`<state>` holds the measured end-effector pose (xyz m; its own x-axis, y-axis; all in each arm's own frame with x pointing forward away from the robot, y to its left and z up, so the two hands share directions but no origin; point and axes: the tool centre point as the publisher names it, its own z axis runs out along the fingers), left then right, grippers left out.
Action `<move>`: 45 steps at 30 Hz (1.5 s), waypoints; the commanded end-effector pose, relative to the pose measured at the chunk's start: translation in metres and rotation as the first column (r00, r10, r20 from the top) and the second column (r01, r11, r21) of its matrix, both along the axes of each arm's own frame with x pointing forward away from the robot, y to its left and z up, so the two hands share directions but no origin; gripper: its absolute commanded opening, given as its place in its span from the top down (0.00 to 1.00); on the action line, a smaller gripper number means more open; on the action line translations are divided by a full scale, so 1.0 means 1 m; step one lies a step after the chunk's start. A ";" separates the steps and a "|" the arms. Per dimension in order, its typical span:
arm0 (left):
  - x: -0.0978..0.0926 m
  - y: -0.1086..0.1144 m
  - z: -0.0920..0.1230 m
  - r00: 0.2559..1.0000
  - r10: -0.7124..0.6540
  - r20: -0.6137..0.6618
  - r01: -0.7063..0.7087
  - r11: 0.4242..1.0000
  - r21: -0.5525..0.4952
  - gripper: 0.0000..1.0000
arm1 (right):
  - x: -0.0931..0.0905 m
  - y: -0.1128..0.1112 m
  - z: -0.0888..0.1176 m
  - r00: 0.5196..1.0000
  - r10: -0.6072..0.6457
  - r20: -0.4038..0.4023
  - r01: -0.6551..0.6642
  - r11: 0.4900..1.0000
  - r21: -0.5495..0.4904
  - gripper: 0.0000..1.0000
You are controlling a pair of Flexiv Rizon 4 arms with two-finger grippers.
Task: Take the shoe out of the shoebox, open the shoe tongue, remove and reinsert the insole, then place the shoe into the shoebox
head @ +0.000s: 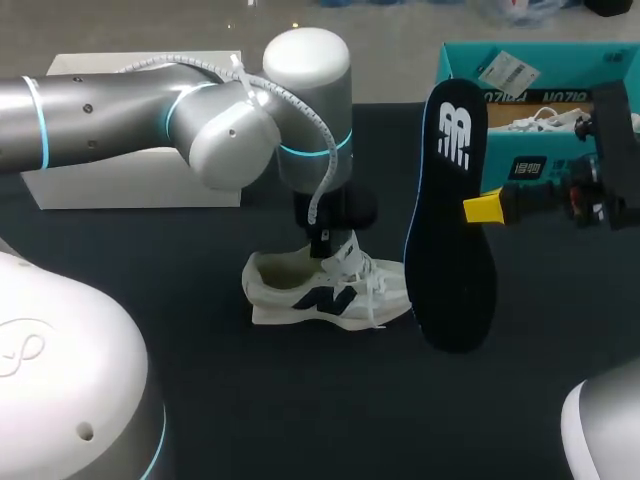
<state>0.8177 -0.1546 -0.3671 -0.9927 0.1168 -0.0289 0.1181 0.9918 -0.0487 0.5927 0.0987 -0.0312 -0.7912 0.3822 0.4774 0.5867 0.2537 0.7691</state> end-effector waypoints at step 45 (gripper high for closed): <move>-0.010 -0.011 0.063 0.045 -0.998 0.047 0.996 0.041 -0.085 1.00 | 0.005 0.003 0.000 1.000 0.005 -0.004 -0.005 1.000 -0.004 1.00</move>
